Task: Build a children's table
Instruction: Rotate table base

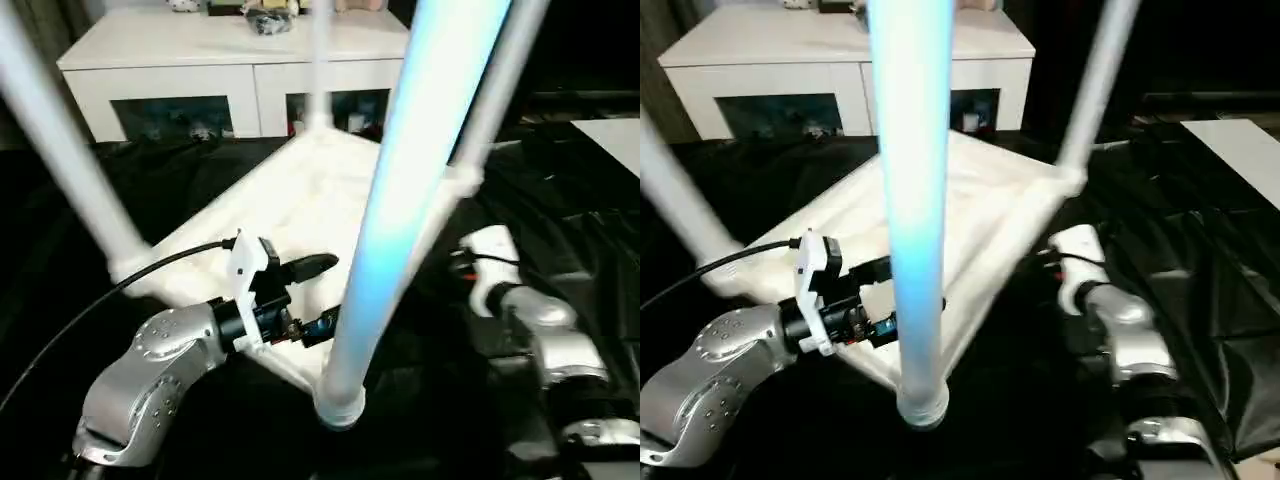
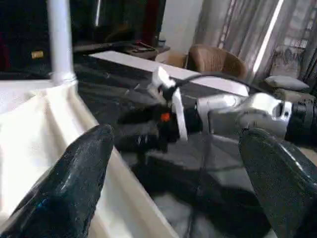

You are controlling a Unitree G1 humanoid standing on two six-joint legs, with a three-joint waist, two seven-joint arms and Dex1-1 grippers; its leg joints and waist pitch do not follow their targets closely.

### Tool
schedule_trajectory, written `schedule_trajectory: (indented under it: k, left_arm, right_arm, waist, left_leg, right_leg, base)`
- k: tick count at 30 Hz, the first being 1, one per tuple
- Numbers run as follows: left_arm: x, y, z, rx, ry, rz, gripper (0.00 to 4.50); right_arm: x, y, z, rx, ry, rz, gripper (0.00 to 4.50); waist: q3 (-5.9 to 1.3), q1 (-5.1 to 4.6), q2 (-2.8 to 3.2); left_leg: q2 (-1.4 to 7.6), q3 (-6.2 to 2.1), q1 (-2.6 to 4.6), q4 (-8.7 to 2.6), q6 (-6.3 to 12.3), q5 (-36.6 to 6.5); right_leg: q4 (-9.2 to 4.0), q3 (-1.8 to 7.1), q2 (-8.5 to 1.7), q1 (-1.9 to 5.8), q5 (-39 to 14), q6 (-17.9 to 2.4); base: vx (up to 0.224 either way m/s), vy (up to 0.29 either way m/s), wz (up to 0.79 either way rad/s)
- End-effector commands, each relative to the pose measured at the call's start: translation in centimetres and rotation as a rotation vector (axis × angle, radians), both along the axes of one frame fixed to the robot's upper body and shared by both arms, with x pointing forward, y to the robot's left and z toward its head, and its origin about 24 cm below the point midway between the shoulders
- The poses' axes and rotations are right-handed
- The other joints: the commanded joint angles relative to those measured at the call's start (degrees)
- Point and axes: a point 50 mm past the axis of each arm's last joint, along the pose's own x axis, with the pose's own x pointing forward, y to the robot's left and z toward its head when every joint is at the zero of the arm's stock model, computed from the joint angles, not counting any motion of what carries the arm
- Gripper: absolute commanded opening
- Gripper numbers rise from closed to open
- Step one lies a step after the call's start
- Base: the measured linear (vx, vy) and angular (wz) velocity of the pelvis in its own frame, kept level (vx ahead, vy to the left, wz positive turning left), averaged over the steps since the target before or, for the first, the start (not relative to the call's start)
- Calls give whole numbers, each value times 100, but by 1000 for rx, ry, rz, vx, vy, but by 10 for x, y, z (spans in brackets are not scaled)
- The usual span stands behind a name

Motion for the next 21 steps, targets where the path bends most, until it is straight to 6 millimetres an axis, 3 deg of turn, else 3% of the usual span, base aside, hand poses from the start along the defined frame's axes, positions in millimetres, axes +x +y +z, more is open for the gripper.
schedule_trajectory:
  k: [1, 5, 10, 12, 17, 21]
  left_arm:
    - [0, -10, 4, 10, -26, -19, 449]
    - [3, -17, 5, 8, -39, -13, 449]
    - [17, -19, 3, 30, -51, 86, 449]
    - [23, -19, 2, 43, -56, 133, 449]
    - [42, -14, 1, 91, -80, 269, 449]
    - [49, -9, 2, 84, -88, 326, 449]
  right_arm:
    - [3, 31, 2, 20, -16, 149, 436]
    - [4, 50, 2, 37, -19, 218, 436]
    - [7, 61, 1, 26, -35, 227, 436]
    - [11, 61, 1, 6, -44, 198, 436]
    - [25, 52, 8, -23, -80, 56, 436]
    - [31, 46, 14, -16, -98, 18, 436]
  waist:
    - [-362, 55, -75]
    - [-355, 62, -83]
    - [-351, 135, -58]
    - [-345, 140, -66]
    - [-354, 122, -52]
    - [-368, 125, -59]
  left_leg:
    - [330, -168, 44, -415, 274, -1499]
    - [332, -154, 50, -405, 332, -1450]
    - [339, -154, 89, -416, 244, -1524]
    - [341, -168, 69, -432, 190, -1573]
    - [326, -181, 86, -432, 40, -1805]
    - [316, -171, 72, -419, 104, -1712]
  right_leg:
    - [-315, 95, -214, 221, -1402, -1426]
    - [-311, 108, -218, 211, -1375, -1482]
    - [-311, 105, -200, 182, -1441, -1454]
    - [-309, 105, -208, 203, -1484, -1411]
    - [-326, 92, -207, 176, -1680, -1319]
    - [-317, 98, -205, 174, -1483, -1340]
  base:
    - [0, 0, 0]
    - [0, 0, 0]
    - [0, 0, 0]
    - [0, 0, 0]
    - [0, 0, 0]
    - [0, 0, 0]
